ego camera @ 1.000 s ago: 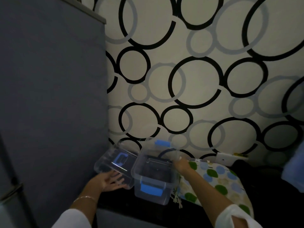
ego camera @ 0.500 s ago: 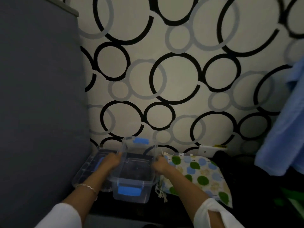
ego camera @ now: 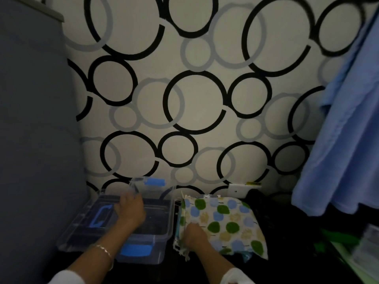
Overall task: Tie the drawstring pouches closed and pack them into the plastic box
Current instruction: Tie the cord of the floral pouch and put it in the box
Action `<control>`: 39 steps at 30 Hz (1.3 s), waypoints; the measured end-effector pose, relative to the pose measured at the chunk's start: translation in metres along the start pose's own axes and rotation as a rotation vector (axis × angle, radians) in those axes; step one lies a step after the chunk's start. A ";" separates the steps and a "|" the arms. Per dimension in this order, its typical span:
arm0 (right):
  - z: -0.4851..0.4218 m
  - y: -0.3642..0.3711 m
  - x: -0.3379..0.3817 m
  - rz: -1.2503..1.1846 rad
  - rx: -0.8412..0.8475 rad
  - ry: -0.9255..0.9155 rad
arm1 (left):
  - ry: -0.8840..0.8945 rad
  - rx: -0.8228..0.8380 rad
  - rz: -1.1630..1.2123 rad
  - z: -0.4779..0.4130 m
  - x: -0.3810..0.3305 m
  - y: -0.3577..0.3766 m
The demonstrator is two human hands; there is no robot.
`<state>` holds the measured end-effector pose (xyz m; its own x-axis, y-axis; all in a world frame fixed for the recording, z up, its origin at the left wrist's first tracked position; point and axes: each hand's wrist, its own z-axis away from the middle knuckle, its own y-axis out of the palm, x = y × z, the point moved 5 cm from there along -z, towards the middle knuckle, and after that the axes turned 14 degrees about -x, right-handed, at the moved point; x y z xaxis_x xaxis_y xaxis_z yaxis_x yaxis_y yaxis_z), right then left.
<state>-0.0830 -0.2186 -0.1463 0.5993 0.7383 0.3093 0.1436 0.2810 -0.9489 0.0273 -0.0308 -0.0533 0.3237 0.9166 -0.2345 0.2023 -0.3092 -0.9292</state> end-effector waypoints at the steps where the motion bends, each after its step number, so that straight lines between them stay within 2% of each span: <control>1: -0.001 -0.005 -0.002 -0.005 -0.006 -0.002 | 0.041 -0.069 0.009 0.000 -0.005 -0.004; 3: -0.007 -0.031 -0.008 0.004 -0.083 0.009 | 0.110 -0.186 0.029 -0.002 -0.020 -0.012; 5: -0.016 -0.068 -0.019 -0.009 -0.192 0.014 | 0.177 -0.209 0.062 -0.004 -0.044 -0.015; 9: -0.028 -0.171 -0.040 0.052 -0.468 -0.011 | 0.291 -0.153 0.295 -0.002 -0.105 -0.014; 13: -0.025 -0.274 -0.050 0.063 -0.710 -0.131 | 0.424 0.065 0.517 -0.006 -0.180 -0.026; 15: -0.023 -0.309 -0.054 0.062 -0.758 -0.182 | 0.472 0.115 0.531 -0.012 -0.217 -0.040; 19: -0.014 -0.354 -0.063 0.023 -0.860 -0.268 | 0.542 0.108 0.492 -0.022 -0.270 -0.066; 22: -0.012 -0.378 -0.059 -0.059 -0.922 -0.342 | 0.574 -0.036 0.376 -0.031 -0.282 -0.085; 25: -0.011 -0.401 -0.060 -0.197 -1.009 -0.355 | 0.593 -0.359 0.354 -0.037 -0.279 -0.120; 27: -0.013 -0.410 -0.065 -0.268 -1.032 -0.349 | 0.606 -0.507 0.384 -0.041 -0.267 -0.143; 29: -0.017 -0.410 -0.072 -0.258 -1.024 -0.320 | 0.643 -0.517 0.404 -0.045 -0.255 -0.155; 32: -0.023 -0.395 -0.081 -0.225 -0.987 -0.309 | 0.664 -0.467 0.449 -0.045 -0.239 -0.161; 35: -0.033 -0.358 -0.086 -0.190 -0.880 -0.307 | 0.641 -0.414 0.449 -0.040 -0.228 -0.149; 39: -0.042 -0.296 -0.089 -0.223 -0.692 -0.239 | 0.561 -0.145 0.404 -0.040 -0.207 -0.108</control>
<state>-0.1457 -0.3928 0.1043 0.3227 0.8438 0.4288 0.7490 0.0492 -0.6607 -0.0241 -0.1973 0.1072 0.8190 0.4666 -0.3341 0.0748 -0.6640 -0.7440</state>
